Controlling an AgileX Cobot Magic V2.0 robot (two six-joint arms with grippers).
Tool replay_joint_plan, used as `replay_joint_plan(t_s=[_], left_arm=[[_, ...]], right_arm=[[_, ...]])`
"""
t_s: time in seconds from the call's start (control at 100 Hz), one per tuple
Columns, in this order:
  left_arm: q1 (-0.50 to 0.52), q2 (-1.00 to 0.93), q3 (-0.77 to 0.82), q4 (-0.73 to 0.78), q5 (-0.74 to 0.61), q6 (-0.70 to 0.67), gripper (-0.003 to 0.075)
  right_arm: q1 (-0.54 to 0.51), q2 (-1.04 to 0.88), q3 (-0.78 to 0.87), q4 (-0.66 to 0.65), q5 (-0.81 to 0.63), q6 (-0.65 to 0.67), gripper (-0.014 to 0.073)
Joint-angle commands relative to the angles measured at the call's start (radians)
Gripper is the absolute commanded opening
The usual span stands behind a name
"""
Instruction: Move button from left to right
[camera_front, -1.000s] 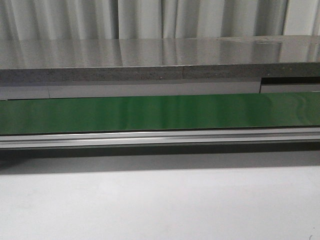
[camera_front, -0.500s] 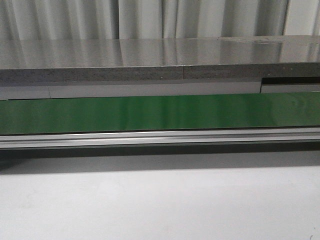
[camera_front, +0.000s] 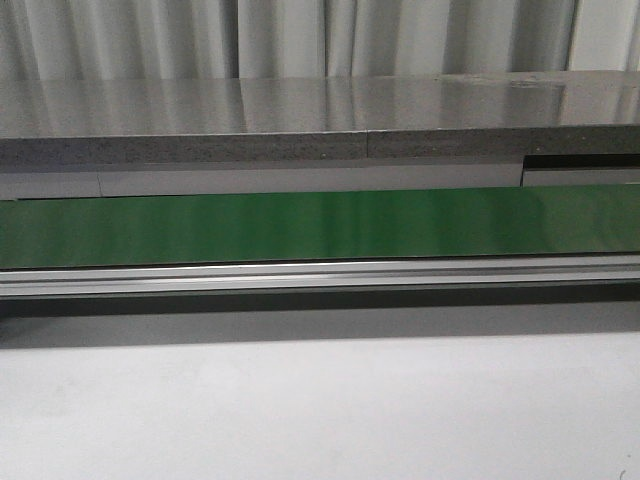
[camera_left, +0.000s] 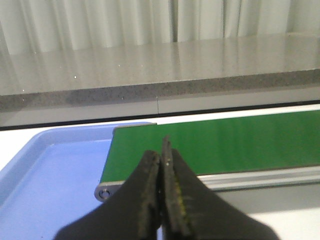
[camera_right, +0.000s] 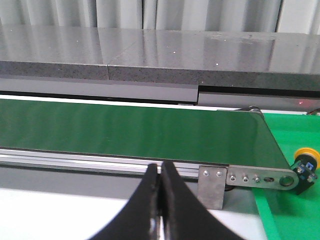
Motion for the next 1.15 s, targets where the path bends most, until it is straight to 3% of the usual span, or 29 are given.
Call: replay_joint_plan(t_s=[0.0,0.22,1.14], left_arm=[[-0.007,-0.031,-0.006,0.000,-0.099,-0.010,-0.0019],[-0.007,-0.033,0.049,-0.002,-0.175,-0.010,-0.0019],[-0.007,-0.033,0.049,-0.003,-0.169,-0.010,-0.0019]], right_arm=[[0.003,-0.015,-0.018,-0.007,-0.069,0.000,-0.0068],[0.003,-0.015,-0.018,-0.007,-0.069,0.000,-0.0068],[0.003,-0.015,-0.018,-0.007,-0.069,0.000,-0.0068]])
